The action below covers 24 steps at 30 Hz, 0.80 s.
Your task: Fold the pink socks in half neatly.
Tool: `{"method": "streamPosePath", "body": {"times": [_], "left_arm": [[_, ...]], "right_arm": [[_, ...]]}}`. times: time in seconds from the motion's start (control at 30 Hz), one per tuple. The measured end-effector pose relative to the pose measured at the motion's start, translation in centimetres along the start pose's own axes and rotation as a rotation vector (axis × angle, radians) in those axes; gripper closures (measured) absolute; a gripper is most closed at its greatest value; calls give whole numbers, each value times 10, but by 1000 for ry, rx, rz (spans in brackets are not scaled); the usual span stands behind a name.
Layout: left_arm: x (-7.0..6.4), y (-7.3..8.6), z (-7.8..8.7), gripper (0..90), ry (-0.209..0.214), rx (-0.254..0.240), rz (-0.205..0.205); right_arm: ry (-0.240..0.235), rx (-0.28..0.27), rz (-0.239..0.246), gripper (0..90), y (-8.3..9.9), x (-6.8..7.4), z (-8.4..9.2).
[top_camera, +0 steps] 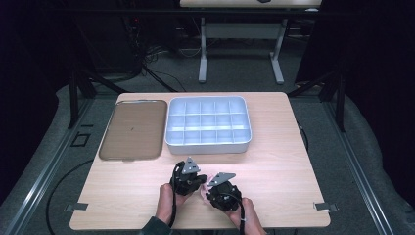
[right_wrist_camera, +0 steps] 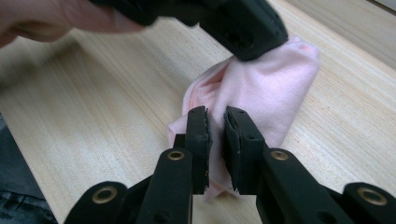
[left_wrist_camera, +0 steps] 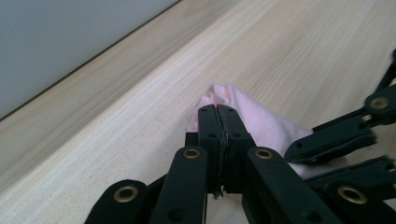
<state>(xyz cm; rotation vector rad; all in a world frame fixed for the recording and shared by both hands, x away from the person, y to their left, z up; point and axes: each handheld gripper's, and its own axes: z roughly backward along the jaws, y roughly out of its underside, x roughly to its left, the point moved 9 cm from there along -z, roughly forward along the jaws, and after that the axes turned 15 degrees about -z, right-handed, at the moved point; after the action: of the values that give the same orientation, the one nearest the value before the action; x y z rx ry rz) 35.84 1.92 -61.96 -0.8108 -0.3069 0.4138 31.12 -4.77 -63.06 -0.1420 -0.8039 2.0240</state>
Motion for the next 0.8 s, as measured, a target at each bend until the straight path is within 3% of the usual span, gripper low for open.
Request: {"method": "streamPosePath", "body": {"times": [0.17,0.43,0.57,0.67,0.8], "left_arm": [[-5,-14,9,888,18,-32,-18],[-5,-18,20,893,8,-64,-14],[-10,-20,20,893,51,-74,-17],[-14,-19,10,893,70,-45,-31],[-10,-10,-5,894,36,29,-47]], "right_arm": [[-36,3,-34,803,0,-2,0],[-63,-11,-57,807,-1,-4,-1],[-72,-13,-63,807,-1,-4,-1],[-77,-11,-68,807,0,-5,0],[-84,-21,-73,806,0,-5,0]]}}
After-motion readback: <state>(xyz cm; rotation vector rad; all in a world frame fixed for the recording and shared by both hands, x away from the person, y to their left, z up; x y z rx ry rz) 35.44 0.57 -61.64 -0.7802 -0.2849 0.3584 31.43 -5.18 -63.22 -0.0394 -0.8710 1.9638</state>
